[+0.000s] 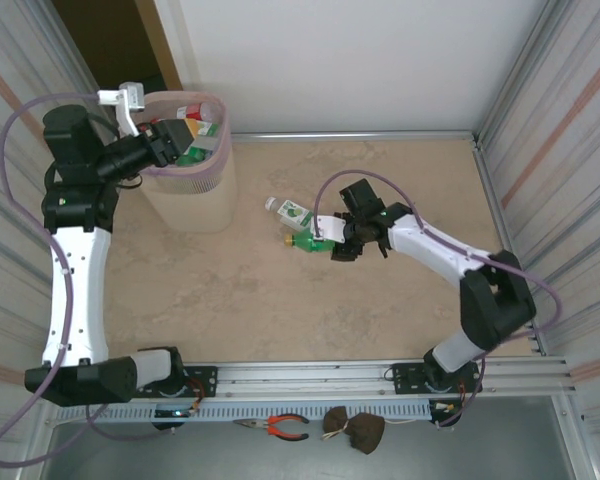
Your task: Put the plastic bottles in the bin
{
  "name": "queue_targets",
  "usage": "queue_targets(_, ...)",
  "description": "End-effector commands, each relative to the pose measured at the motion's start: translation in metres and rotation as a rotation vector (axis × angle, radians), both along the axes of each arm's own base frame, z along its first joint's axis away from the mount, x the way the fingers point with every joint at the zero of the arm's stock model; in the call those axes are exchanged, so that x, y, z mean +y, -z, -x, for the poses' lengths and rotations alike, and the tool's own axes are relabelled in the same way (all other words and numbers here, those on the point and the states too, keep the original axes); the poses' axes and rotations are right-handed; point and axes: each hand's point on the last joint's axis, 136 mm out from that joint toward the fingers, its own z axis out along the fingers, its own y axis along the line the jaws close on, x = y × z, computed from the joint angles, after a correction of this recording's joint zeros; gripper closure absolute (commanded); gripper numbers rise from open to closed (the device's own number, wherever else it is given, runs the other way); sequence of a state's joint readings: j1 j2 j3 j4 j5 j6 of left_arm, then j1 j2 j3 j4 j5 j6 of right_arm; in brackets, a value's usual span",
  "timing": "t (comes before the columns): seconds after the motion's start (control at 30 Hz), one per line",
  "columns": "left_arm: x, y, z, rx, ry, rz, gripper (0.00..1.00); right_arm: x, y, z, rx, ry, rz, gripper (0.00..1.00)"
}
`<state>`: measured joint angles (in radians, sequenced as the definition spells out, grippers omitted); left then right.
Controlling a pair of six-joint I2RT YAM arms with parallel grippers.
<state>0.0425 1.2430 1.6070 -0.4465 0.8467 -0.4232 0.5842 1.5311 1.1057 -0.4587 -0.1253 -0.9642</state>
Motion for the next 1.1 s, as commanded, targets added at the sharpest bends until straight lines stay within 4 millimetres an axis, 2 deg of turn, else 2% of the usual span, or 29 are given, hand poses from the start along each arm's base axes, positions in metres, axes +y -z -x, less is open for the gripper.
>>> queue_targets(0.0,-0.023,0.011,0.016,0.009,0.146,-0.085,0.53,0.008,-0.047,-0.006,-0.255,-0.09,0.003,0.44)
queue_targets(0.23,-0.075,0.056,0.036,0.111,0.383,-0.262,0.47,0.027,-0.128,0.015,-0.663,-0.271,0.03,0.44)
queue_targets(0.33,-0.096,0.081,0.048,0.164,0.49,-0.338,0.44,0.035,-0.156,0.027,-0.815,-0.347,0.051,0.45)
queue_targets(0.47,-0.122,0.11,0.071,0.218,0.644,-0.426,0.38,0.042,-0.183,0.04,-0.988,-0.421,0.085,0.46)
queue_targets(0.6,-0.136,0.132,0.091,0.264,0.758,-0.479,0.31,0.047,-0.199,0.048,-1.128,-0.469,0.123,0.46)
queue_targets(0.77,-0.149,0.141,0.105,0.272,0.83,-0.5,0.25,0.052,-0.209,0.052,-1.236,-0.496,0.157,0.47)
queue_targets(0.87,-0.155,0.149,0.105,0.275,0.837,-0.54,0.23,0.054,-0.214,0.056,-1.251,-0.504,0.152,0.47)
queue_targets(1.07,-0.166,0.162,0.093,0.27,0.808,-0.6,0.24,0.059,-0.217,0.062,-1.254,-0.525,0.136,0.47)
